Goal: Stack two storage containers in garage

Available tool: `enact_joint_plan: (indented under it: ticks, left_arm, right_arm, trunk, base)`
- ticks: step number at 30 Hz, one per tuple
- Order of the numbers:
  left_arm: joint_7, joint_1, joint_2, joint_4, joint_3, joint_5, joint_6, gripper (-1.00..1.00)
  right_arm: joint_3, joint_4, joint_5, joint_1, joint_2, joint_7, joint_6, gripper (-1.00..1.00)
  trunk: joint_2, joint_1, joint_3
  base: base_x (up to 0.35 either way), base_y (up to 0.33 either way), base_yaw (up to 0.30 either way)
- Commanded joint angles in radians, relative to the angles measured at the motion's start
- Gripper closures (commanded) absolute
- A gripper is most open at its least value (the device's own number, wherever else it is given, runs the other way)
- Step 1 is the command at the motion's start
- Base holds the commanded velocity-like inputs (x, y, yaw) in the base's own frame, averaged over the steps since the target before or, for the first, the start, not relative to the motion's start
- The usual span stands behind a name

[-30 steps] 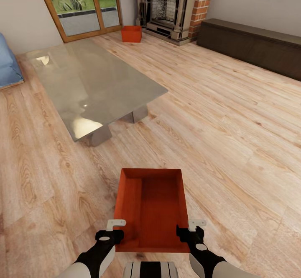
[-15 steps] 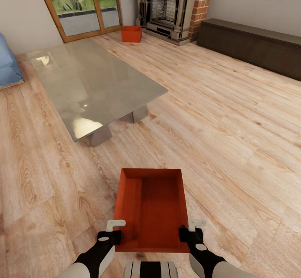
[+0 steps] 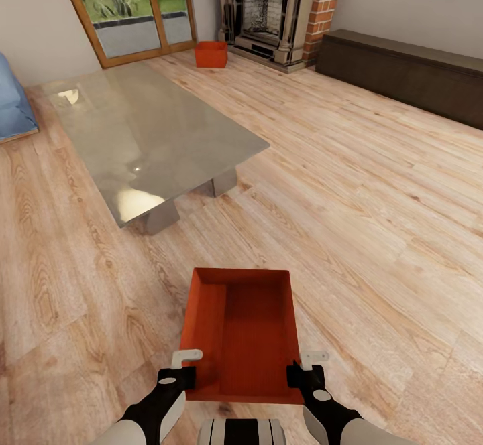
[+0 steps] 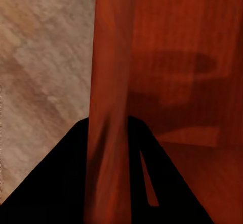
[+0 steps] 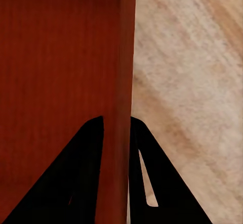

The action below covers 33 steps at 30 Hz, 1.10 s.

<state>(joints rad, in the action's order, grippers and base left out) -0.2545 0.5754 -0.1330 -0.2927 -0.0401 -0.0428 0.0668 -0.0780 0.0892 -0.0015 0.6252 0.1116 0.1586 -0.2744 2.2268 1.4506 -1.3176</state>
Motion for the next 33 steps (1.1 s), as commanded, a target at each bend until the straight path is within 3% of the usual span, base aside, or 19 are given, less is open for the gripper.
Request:
enact_joint_plan:
  ticks: [1, 33]
  left_arm:
    - [-0.012, 0.0, 0.001, -0.003, 0.005, 0.013, 0.008, 1.0]
    - [-0.002, 0.0, 0.003, 0.006, 0.009, 0.011, 0.016, 1.0]
  right_arm:
    - [0.017, -0.002, -0.012, 0.001, -0.001, 0.011, -0.005, 1.0]
    - [0.017, -0.002, -0.012, 0.001, -0.001, 0.01, -0.005, 1.0]
  trunk:
    - [0.0, 0.0, -0.001]
    - [-0.217, -0.119, 0.097]
  base:
    - [0.0, 0.0, 0.0]
    - [0.0, 0.0, 0.0]
